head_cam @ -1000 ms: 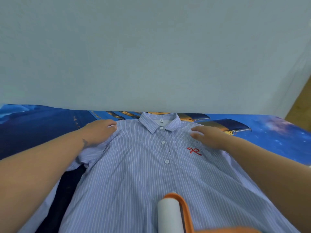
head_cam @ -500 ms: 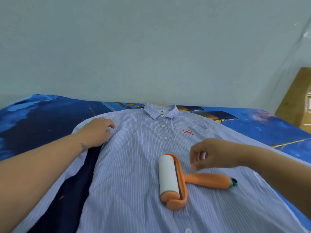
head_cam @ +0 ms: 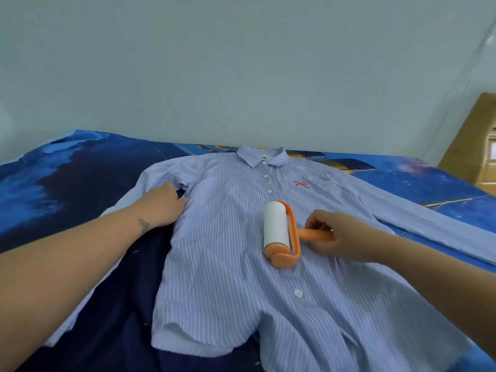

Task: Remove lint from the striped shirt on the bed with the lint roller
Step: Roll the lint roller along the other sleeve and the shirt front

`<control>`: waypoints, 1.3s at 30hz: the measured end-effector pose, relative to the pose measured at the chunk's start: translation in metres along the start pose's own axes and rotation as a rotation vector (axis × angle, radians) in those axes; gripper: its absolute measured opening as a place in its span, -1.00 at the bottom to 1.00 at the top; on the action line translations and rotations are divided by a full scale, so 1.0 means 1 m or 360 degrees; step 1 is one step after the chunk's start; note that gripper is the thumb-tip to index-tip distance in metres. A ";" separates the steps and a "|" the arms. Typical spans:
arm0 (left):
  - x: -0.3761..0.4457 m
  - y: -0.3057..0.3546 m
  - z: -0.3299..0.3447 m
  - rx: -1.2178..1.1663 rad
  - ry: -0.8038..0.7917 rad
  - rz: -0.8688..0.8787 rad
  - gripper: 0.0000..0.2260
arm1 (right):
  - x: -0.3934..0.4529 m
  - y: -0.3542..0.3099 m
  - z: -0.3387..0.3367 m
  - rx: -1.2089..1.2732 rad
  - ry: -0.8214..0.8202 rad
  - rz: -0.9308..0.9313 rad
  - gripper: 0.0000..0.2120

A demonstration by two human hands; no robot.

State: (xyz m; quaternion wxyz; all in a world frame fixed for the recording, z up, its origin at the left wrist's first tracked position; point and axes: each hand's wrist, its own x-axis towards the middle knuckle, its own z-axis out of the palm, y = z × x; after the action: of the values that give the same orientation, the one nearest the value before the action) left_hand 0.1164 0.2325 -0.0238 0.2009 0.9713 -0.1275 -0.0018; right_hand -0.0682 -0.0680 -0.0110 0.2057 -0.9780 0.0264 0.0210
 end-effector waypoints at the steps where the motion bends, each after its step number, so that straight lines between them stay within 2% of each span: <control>1: -0.006 0.000 -0.003 -0.0009 -0.0049 -0.0041 -0.64 | -0.002 0.001 0.000 0.0022 0.0034 0.0002 -0.84; 4: -0.024 0.002 -0.008 -0.0152 -0.0233 -0.0186 -0.60 | -0.005 0.004 -0.003 0.0088 0.0096 0.0036 -0.89; 9: -0.056 0.001 -0.010 -0.0648 -0.0511 -0.0253 -0.65 | -0.008 0.006 0.001 0.0204 0.0120 0.0198 -0.90; 12: -0.076 0.001 -0.008 -0.0921 -0.0578 -0.0251 -0.43 | -0.009 0.002 0.002 0.0274 0.0214 0.0217 -0.88; 15: -0.090 0.001 -0.003 -0.0731 -0.0418 -0.0106 -0.27 | -0.010 -0.003 0.006 0.0243 0.0245 0.0257 -0.85; 18: -0.100 -0.002 0.002 -0.0628 -0.0198 -0.0031 -0.31 | -0.012 -0.009 0.014 0.0165 0.0287 0.0287 -0.89; 23: -0.109 -0.011 0.003 -0.0495 -0.0074 0.0006 -0.33 | -0.019 -0.014 0.020 -0.0063 0.0275 0.0363 -0.87; 28: -0.124 -0.022 -0.004 -0.0621 -0.0178 -0.0123 -0.21 | -0.026 -0.016 0.022 -0.0172 0.0241 0.0407 -0.84; 32: -0.154 -0.021 -0.012 -0.0725 -0.0352 -0.0064 -0.08 | -0.032 -0.022 0.025 -0.0153 0.0265 0.0391 -0.85; 35: -0.175 -0.016 -0.013 -0.0826 -0.0484 0.0106 -0.16 | -0.037 -0.030 0.027 -0.0127 0.0236 0.0382 -0.83; 37: -0.184 -0.012 -0.012 -0.0878 -0.0481 0.0246 -0.38 | -0.039 -0.037 0.027 -0.0088 0.0217 0.0375 -0.83; 39: -0.191 -0.009 -0.014 -0.0899 -0.0347 0.0377 -0.68 | -0.043 -0.044 0.029 -0.0028 0.0210 0.0374 -0.85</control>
State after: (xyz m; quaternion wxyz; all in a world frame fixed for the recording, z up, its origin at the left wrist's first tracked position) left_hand -0.0655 0.2933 -0.0238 0.4464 0.8496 -0.2549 -0.1178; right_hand -0.1093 -0.0145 -0.0174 0.1910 -0.9692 0.1540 -0.0193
